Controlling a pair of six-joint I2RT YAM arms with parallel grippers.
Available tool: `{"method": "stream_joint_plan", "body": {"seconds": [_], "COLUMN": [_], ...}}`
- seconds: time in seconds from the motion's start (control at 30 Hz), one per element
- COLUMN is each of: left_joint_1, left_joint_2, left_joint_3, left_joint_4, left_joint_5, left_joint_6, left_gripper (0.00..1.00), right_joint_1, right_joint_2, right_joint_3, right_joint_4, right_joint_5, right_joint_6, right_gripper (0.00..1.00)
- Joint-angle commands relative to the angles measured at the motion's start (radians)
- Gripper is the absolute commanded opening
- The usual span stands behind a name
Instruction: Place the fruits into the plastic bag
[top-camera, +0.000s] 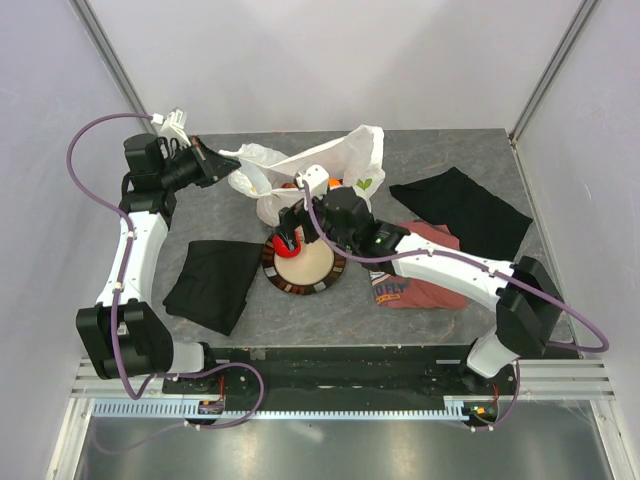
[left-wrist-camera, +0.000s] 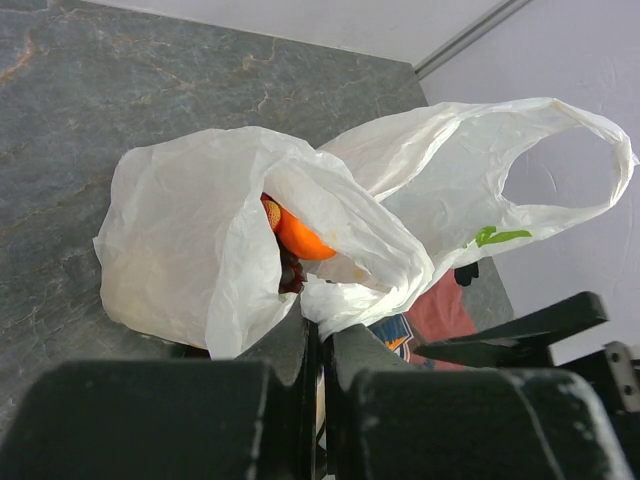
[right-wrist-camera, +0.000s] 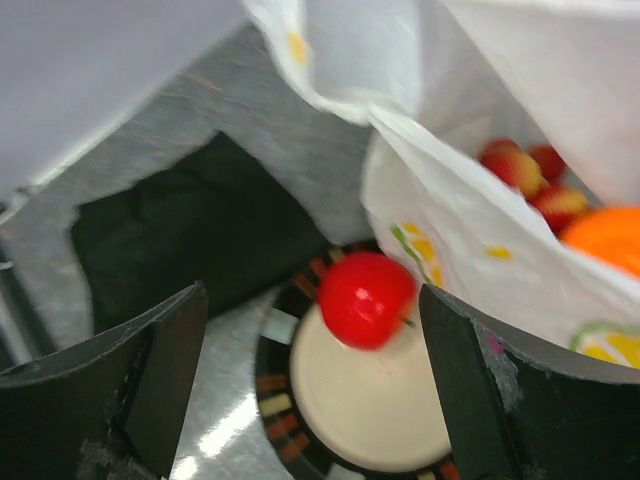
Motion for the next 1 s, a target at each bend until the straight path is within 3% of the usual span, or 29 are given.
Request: {"method": "stream_joint_plan", "body": {"seconds": [0.0,0.3,0.57,0.97], "left_joint_1": [0.008,0.009,0.007,0.010], "left_joint_2": [-0.003,-0.004,-0.003,-0.003], "left_joint_3": [0.000,-0.001,0.000,0.000], "left_joint_4": [0.036,0.038,0.036,0.038], "left_joint_5": [0.030,0.027,0.029,0.030], "left_joint_6": [-0.031,-0.033,-0.031,-0.031], "left_gripper": [0.01,0.01,0.02,0.02], "right_joint_1": [0.055,0.080,0.078,0.026], "right_joint_2": [-0.045,0.028,0.174,0.314], "right_joint_3": [-0.068,-0.095,0.057,0.150], "right_joint_4": [-0.043,-0.088,-0.217,-0.243], "right_joint_5": [0.291,0.360,0.383,0.322], "right_joint_6": [-0.008,0.118,0.132,0.193], "right_gripper": [0.93,0.94,0.97,0.98]}}
